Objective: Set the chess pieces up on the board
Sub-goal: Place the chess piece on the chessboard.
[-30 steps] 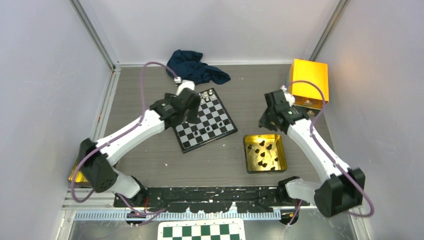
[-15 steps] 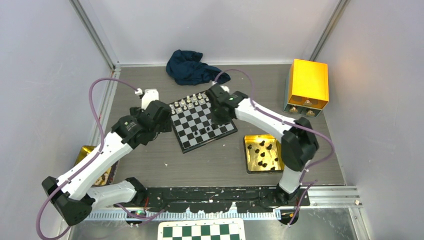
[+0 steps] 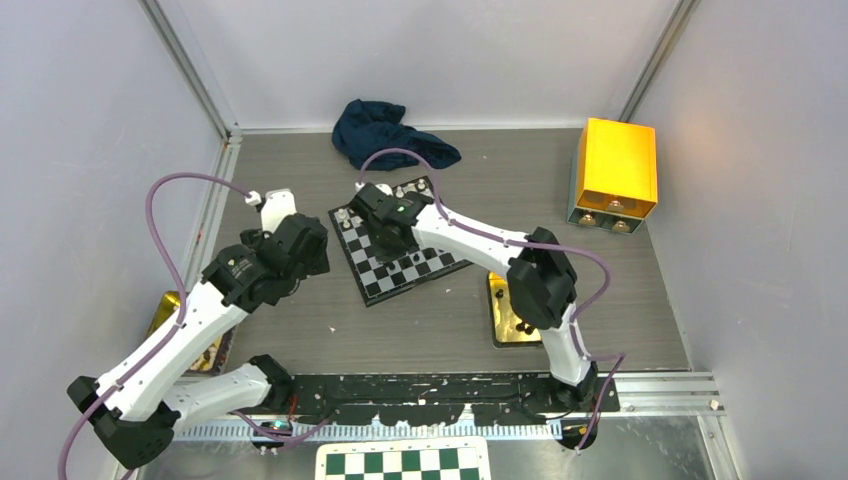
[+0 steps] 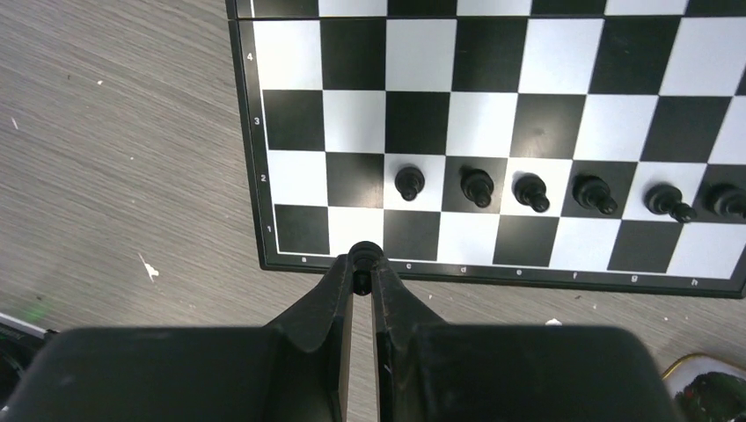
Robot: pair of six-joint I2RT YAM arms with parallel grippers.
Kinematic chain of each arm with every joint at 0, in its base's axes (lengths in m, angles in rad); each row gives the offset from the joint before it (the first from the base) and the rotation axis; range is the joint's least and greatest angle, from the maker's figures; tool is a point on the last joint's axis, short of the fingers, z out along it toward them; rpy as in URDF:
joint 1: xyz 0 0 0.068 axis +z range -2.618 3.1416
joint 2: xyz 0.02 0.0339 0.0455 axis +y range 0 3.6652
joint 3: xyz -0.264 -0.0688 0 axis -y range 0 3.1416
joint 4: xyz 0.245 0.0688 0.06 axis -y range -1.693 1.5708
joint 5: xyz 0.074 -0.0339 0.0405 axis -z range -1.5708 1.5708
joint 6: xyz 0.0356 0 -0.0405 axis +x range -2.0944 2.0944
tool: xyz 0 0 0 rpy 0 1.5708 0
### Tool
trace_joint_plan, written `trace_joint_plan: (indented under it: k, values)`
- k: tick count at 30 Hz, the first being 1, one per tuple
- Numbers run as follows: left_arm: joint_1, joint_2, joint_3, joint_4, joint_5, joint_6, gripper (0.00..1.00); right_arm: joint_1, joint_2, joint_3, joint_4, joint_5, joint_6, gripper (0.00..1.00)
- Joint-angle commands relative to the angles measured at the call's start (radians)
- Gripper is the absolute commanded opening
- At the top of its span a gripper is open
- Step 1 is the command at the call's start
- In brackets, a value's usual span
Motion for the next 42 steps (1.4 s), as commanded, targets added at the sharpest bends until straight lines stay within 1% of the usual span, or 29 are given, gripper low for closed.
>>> trace_joint_plan:
  k: [1,4,10,42]
  values:
    - [0.004,-0.025,-0.005,-0.005,-0.045,-0.036,0.86,0.020,0.044,0.095,-0.038,0.023,-0.047,0.01]
    - [0.004,-0.033,-0.008,0.002,-0.051,-0.028,0.86,0.030,0.076,0.121,-0.044,0.033,-0.052,0.00]
    - [0.003,-0.045,-0.036,0.027,-0.038,-0.020,0.86,0.037,0.109,0.116,-0.024,0.034,-0.064,0.00]
    - [0.004,-0.024,-0.064,0.064,-0.023,0.008,0.86,0.038,0.162,0.045,0.096,0.003,-0.078,0.01]
